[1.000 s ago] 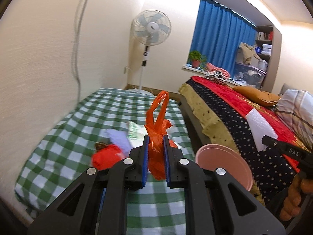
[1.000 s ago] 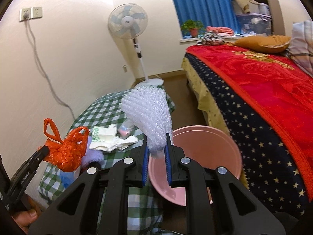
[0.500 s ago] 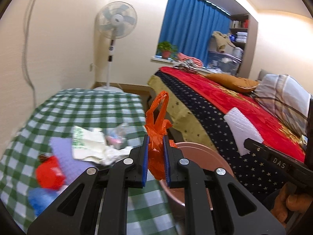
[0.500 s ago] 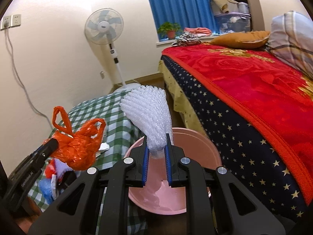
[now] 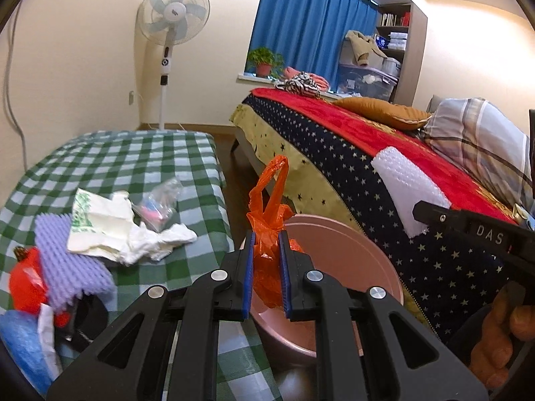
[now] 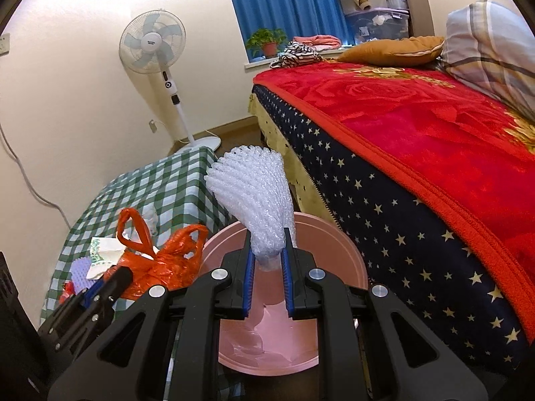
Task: Collect trash
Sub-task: 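Carry the orange bag and white foam net over the pink bin with both tools, then open both tools to drop the orange bag and foam net into the bin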
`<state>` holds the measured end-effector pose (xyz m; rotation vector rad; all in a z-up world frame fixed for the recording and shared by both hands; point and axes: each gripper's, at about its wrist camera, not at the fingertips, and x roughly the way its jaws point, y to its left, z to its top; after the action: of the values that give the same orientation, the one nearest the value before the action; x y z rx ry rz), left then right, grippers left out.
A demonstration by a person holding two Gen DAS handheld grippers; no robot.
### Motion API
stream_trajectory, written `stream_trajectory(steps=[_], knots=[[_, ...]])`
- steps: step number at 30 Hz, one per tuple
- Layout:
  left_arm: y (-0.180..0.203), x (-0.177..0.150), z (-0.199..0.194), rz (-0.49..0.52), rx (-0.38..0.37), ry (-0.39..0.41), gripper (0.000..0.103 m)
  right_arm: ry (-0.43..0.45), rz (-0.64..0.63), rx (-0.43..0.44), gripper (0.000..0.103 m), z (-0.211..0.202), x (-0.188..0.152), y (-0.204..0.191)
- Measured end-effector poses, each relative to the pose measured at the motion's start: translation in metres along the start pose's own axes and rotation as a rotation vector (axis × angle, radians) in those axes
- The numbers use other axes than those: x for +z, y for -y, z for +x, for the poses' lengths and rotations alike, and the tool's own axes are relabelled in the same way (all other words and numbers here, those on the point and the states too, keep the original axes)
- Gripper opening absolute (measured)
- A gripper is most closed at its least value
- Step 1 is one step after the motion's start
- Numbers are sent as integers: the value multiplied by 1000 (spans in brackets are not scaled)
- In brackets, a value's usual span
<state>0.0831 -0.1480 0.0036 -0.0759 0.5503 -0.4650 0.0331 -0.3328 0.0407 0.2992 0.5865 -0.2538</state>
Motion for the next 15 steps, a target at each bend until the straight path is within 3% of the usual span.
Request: stream_trajectory(steps=[15], knots=[[0, -5, 16, -16, -18, -27, 14, -2, -11, -27, 15, 6, 0, -4]])
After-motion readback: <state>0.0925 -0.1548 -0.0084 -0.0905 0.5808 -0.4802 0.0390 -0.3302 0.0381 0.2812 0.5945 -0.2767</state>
